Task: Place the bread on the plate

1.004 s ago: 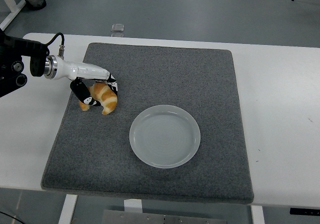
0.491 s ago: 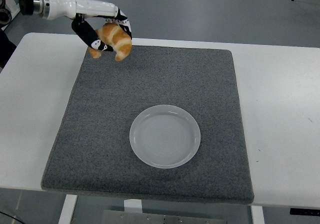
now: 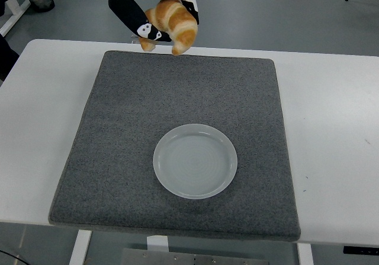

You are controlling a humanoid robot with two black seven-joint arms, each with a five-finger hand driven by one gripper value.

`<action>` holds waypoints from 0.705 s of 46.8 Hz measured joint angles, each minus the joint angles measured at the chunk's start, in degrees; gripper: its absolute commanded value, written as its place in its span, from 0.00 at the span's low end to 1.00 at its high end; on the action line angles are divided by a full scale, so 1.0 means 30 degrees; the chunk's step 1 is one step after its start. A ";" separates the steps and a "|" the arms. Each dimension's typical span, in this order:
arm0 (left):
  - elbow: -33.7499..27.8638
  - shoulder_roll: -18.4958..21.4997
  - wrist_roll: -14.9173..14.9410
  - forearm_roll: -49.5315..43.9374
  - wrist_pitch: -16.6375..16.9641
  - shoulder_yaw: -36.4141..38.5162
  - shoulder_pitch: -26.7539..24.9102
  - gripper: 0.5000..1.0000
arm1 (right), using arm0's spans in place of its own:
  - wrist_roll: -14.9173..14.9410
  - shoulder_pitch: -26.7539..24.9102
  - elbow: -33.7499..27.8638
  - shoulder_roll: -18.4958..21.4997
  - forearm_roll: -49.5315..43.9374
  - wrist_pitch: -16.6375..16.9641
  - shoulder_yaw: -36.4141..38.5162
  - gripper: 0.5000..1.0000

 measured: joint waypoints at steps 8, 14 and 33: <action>-0.0363 -0.0858 -0.0493 -0.0042 -0.0008 -0.0010 0.0106 0.00 | 0.0003 -0.0007 0.0000 0.0000 0.0000 0.0000 0.0000 0.90; -0.0375 -0.1641 -0.0776 0.0006 -0.0062 0.0155 0.0229 0.00 | 0.0004 -0.0007 0.0000 0.0000 0.0000 0.0000 0.0000 0.90; -0.0291 -0.3525 -0.0723 0.0781 -0.0582 0.2421 0.0261 0.00 | 0.0009 -0.0004 0.0000 0.0000 0.0000 0.0000 0.0000 0.90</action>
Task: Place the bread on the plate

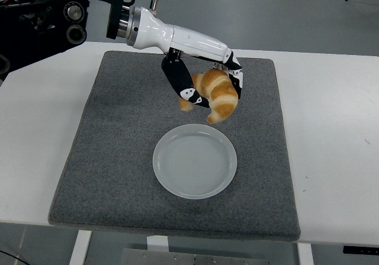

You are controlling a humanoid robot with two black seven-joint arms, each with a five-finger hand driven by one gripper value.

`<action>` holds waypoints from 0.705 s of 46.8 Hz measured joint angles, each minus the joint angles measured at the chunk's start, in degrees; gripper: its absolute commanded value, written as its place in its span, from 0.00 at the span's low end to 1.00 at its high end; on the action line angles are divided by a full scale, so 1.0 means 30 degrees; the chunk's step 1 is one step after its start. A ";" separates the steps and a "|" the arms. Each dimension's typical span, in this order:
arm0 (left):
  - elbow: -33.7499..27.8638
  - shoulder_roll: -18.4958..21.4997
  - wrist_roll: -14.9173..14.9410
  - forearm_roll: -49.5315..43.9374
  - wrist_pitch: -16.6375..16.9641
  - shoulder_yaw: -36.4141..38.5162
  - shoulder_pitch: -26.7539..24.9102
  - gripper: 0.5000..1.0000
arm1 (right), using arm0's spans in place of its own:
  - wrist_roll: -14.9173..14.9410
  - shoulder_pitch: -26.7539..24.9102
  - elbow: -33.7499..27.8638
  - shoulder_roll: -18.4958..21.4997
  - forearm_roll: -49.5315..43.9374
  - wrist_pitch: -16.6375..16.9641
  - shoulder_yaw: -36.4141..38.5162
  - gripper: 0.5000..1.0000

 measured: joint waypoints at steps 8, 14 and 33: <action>0.0194 -0.0751 0.0013 0.1247 0.0036 0.0578 0.0420 0.00 | -0.0001 -0.0004 0.0000 0.0000 0.0000 0.0000 0.0000 0.90; 0.0251 -0.1277 0.0051 0.2285 0.0141 0.0682 0.1191 0.00 | -0.0002 0.0004 0.0000 0.0000 0.0000 0.0000 0.0000 0.90; 0.0623 -0.1709 0.0059 0.5295 0.0209 0.0690 0.3655 0.00 | -0.0011 0.0012 0.0000 0.0000 0.0000 0.0000 0.0000 0.90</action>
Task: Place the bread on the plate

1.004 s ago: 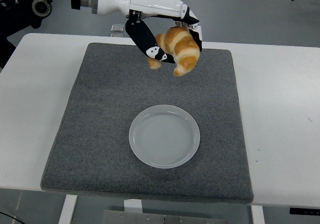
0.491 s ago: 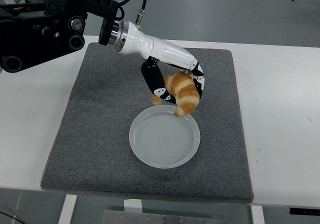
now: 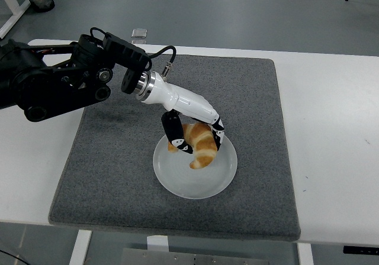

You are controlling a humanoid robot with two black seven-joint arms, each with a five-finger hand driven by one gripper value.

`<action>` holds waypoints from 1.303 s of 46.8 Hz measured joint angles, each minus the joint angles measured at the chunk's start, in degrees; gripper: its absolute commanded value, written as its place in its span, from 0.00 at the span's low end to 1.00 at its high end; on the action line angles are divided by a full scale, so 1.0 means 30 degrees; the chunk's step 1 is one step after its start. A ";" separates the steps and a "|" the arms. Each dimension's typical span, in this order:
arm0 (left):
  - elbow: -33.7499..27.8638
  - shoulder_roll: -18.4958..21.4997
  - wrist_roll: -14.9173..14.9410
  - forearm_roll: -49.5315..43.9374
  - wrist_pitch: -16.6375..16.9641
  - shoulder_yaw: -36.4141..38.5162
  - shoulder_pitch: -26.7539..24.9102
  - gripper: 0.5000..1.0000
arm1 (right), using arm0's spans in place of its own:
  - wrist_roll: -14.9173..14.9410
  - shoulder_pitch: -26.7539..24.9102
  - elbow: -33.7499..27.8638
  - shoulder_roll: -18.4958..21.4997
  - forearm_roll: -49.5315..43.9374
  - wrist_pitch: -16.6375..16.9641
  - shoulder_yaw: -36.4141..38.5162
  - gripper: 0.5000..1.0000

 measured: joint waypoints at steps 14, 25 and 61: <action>0.0155 0.0004 0.0030 0.1261 0.0000 0.0020 0.0842 0.00 | 0.0002 -0.0014 0.0000 0.0000 0.0000 0.0000 -0.0001 0.90; 0.0320 -0.0035 0.0030 0.1905 0.0056 0.0020 0.1269 0.00 | 0.0015 -0.0013 0.0000 0.0000 0.0000 0.0000 0.0000 0.90; 0.1521 -0.0970 0.0057 0.2219 0.0837 0.0254 0.1609 0.02 | 0.0007 -0.0009 0.0000 0.0000 0.0000 0.0000 0.0000 0.90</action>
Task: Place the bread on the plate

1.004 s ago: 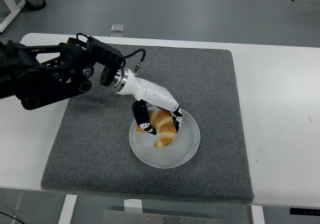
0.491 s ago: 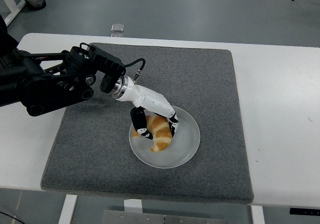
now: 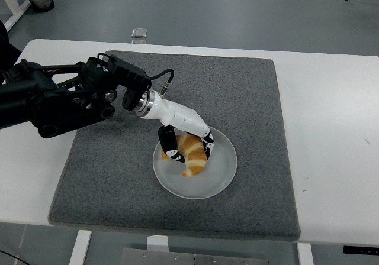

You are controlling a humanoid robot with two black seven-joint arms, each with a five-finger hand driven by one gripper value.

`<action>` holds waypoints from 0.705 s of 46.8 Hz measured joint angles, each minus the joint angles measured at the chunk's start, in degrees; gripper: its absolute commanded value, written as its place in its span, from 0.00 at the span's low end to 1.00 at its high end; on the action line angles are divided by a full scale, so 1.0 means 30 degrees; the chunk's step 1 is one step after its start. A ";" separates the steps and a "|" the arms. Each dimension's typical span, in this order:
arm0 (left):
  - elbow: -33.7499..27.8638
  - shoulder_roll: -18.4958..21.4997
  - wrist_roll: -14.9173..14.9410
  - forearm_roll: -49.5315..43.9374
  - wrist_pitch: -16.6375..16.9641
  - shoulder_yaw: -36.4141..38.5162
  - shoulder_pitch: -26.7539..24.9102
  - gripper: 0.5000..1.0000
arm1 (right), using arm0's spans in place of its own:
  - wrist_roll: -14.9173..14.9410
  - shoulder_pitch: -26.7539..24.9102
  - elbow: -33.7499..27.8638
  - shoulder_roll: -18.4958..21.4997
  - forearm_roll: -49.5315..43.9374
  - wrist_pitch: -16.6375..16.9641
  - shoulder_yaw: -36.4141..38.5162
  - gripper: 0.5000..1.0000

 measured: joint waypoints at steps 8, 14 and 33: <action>0.0000 -0.0017 0.0027 -0.0002 0.0164 -0.0004 0.0163 0.44 | -0.0002 -0.0005 0.0000 0.0000 0.0000 0.0000 0.0000 0.90; 0.0000 -0.0153 0.0033 -0.0118 0.0584 -0.0028 0.0220 0.74 | -0.0002 -0.0001 0.0000 0.0000 0.0000 0.0000 0.0000 0.90; -0.0009 -0.0193 0.0033 -0.0450 0.0595 -0.0105 0.0248 0.98 | 0.0001 0.0004 0.0000 0.0000 0.0000 0.0000 0.0000 0.90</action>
